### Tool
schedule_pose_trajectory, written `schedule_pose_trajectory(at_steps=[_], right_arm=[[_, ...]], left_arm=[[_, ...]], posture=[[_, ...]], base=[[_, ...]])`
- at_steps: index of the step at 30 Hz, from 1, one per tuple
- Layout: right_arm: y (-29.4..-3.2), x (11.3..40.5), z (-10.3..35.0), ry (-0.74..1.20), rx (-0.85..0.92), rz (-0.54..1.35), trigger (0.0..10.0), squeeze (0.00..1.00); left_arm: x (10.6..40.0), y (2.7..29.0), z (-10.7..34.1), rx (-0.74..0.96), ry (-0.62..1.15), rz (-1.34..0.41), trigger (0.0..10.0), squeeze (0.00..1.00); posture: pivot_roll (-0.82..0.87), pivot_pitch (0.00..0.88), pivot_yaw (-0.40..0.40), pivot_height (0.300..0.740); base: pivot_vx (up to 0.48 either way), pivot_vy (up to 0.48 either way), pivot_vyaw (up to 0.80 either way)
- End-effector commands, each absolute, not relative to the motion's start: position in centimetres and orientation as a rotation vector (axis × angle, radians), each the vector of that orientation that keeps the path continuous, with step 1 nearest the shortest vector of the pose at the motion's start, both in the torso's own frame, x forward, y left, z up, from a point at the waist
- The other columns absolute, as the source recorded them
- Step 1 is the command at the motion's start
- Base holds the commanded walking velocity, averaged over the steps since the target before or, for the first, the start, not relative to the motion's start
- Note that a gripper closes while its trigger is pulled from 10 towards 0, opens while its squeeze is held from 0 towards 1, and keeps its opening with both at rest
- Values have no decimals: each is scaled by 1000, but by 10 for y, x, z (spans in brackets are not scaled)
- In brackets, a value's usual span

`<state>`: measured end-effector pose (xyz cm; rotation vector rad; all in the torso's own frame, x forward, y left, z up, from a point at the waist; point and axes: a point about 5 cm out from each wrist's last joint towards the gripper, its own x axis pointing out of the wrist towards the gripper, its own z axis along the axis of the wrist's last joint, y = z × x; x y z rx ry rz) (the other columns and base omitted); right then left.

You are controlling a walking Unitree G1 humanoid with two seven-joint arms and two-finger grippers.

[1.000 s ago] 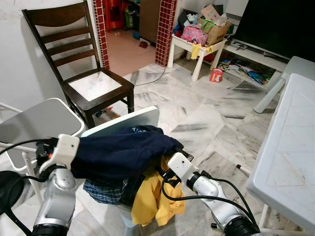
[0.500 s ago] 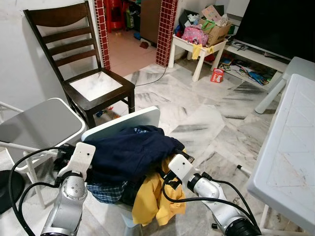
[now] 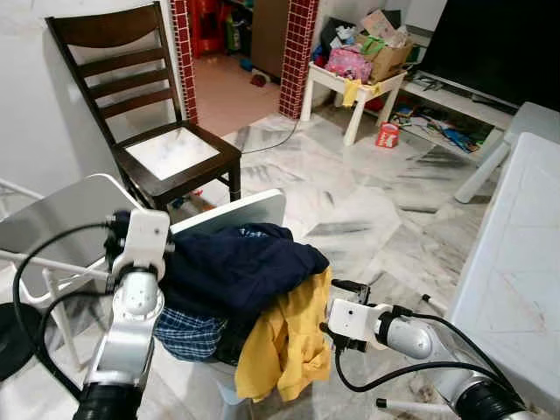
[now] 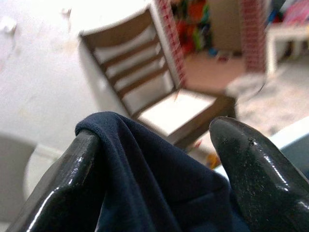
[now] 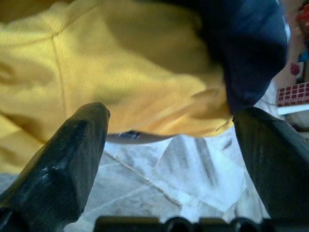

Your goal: Hang hanger

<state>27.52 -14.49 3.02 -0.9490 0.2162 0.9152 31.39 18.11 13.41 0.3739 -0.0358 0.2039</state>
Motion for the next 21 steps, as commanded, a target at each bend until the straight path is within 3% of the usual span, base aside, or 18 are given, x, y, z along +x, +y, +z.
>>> schedule_pose_trajectory(at_steps=[1,5,6,7,13,14,15,16,17,18,21], right_arm=[[-145,279,36,191,-950,896,10000,0],[-141,278,36,182,-949,879,10000,0],[-141,278,35,181,-946,879,10000,0],[-140,278,35,180,-945,881,10000,0],[-138,276,36,175,-939,867,10000,0],[-138,275,36,175,-937,865,10000,0],[-138,275,36,175,-936,863,10000,0],[-138,275,36,175,-936,863,10000,0],[-138,275,36,175,-936,861,10000,0],[-139,274,36,177,-935,858,10000,0],[-140,274,36,181,-935,856,10000,0]], left_arm=[[319,171,141,375,-75,163,0,1000],[336,135,143,385,-77,-9,0,1000],[338,125,139,406,-56,-75,0,404],[338,114,132,404,-24,-146,0,0],[305,59,71,556,227,-658,0,0],[295,55,62,603,247,-741,2078,0],[288,52,54,646,263,-807,3294,0],[288,52,54,646,263,-807,3294,0],[282,52,47,668,293,-842,7725,0],[277,55,42,686,312,-865,10000,0],[273,63,38,709,342,-871,10000,0]], posture=[[73,0,-52,740],[63,0,-38,740],[61,0,-37,740],[56,0,-34,740],[32,0,-21,740],[28,0,-19,740],[28,0,-19,740],[28,0,-19,740],[28,0,-18,740],[28,0,-18,740],[34,0,-20,740]], base=[[0,0,0],[0,0,0],[0,0,0],[0,0,0],[0,0,0],[0,0,0],[0,0,0],[0,0,0],[0,0,0],[0,0,0],[0,0,0]])
